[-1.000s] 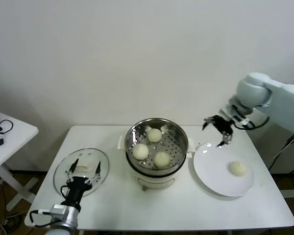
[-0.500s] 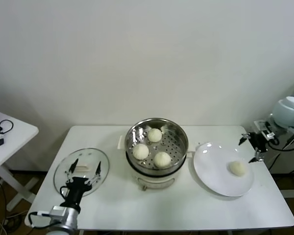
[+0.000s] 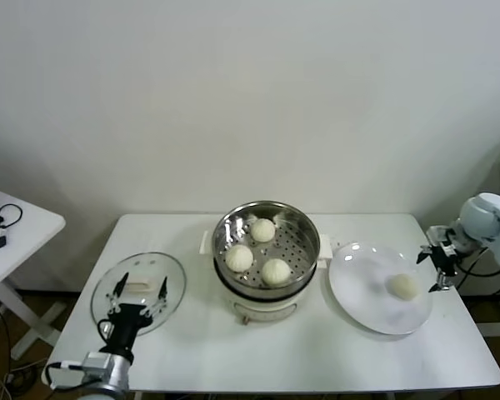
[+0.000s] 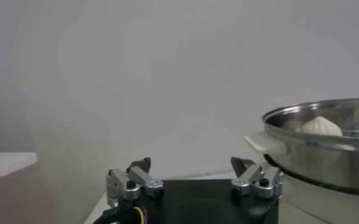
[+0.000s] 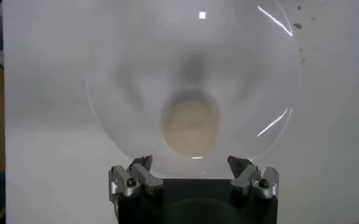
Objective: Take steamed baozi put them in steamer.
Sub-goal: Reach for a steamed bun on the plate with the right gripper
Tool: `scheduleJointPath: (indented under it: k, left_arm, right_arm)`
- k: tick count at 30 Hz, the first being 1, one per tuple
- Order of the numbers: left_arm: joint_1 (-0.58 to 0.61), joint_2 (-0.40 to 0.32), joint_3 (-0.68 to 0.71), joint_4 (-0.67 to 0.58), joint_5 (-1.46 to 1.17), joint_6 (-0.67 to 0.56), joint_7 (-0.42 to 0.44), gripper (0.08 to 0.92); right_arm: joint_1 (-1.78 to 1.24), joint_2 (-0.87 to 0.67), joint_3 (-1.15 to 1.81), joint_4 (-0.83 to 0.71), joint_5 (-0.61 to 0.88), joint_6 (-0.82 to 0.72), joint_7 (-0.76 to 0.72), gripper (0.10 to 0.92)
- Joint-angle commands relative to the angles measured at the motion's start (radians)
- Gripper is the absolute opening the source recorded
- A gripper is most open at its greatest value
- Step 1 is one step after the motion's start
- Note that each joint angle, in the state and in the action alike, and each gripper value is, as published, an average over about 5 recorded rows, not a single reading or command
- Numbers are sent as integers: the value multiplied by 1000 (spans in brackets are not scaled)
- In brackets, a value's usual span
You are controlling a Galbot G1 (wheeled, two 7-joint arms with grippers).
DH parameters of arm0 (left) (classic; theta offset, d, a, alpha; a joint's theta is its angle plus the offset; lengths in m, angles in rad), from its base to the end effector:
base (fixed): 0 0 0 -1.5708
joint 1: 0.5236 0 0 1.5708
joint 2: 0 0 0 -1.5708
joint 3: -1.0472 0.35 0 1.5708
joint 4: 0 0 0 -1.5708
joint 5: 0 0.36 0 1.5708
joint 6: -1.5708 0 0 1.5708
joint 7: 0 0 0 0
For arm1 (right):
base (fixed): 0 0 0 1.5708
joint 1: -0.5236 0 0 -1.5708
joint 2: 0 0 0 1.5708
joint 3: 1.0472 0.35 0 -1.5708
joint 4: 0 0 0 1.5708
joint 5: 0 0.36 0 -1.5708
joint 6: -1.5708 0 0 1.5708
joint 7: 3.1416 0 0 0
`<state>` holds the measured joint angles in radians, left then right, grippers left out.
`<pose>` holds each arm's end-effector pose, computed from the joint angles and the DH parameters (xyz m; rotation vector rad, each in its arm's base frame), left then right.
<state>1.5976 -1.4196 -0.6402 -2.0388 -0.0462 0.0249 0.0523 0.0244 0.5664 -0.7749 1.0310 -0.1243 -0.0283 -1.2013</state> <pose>0.1779 0.0652 -0.3202 -0.0315 -3.0329 -0.2121 0.5122 -0.2919 -0.1847 1.1510 -1.3060 1.2598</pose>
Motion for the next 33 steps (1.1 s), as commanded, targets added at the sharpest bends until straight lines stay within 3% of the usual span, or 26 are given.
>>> scheduleJointPath:
  k: [1,26,33]
  left_arm:
    - [-2,4,-9,8,1,3,0,823]
    - [-9,7,-21,30,-2,0,1,823]
    - [-7,6,-22,30,-2,-2,2,823]
  right_arm:
    - [-87,119,79,-129,-47,-1,7,823]
    - [-95,165,68,-178,-62,4,5,822]
    - [-84,166,67,-181,-56,4,6,745]
